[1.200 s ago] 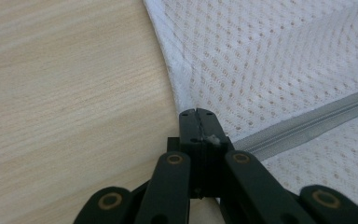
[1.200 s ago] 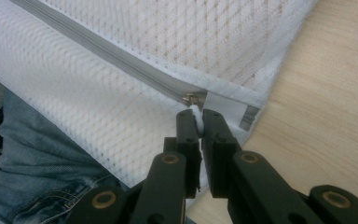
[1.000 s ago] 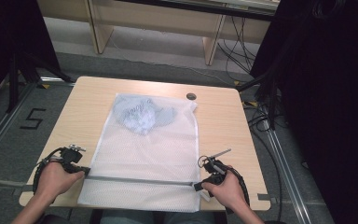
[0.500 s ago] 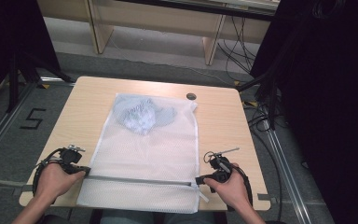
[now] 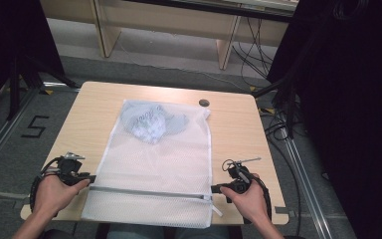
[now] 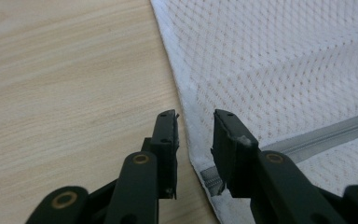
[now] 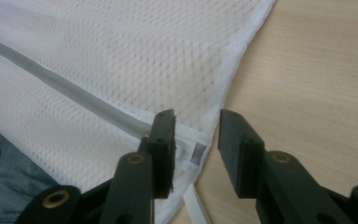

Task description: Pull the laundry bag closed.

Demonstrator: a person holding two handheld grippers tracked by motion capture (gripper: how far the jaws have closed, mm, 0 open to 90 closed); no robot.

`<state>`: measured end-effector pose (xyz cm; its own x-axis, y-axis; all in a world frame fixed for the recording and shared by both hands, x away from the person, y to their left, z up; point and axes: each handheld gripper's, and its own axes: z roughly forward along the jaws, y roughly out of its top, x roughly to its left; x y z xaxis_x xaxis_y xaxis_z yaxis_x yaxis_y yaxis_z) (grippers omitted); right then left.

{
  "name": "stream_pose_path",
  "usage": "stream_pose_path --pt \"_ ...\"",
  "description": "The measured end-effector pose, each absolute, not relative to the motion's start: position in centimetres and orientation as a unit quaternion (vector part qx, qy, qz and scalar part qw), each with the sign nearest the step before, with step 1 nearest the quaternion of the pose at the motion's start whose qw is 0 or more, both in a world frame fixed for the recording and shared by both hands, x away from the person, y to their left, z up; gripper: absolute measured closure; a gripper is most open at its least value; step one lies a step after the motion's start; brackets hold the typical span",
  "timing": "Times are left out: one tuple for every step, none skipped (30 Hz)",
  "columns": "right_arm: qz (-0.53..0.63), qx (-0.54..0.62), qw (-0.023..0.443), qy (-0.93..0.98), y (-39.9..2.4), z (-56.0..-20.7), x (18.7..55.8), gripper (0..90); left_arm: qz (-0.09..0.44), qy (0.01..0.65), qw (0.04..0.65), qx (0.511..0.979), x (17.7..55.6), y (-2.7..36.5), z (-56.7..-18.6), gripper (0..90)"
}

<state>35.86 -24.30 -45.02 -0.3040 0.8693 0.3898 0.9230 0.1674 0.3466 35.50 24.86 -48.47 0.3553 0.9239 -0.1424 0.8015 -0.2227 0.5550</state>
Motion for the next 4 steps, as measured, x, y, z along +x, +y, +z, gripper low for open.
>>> stream_pose_path --pt "-0.268 -0.587 0.053 -0.762 -24.34 -44.99 35.85 66.2 0.112 0.558 0.278 0.774 35.48 24.85 -48.45 67.8" --pt "-0.268 -0.587 0.053 -0.763 -24.34 -44.97 35.84 66.2 0.113 0.559 0.278 0.773 35.47 24.86 -48.41 67.2" --pt "-0.269 -0.587 0.054 -0.762 -24.34 -44.97 35.82 65.9 0.116 0.558 0.28 0.772 35.47 24.88 -48.4 66.6" --pt "-0.275 -0.57 0.043 -0.773 -24.6 -45.17 35.99 65.7 0.12 0.559 0.283 0.77 35.46 24.84 -48.36 65.8"
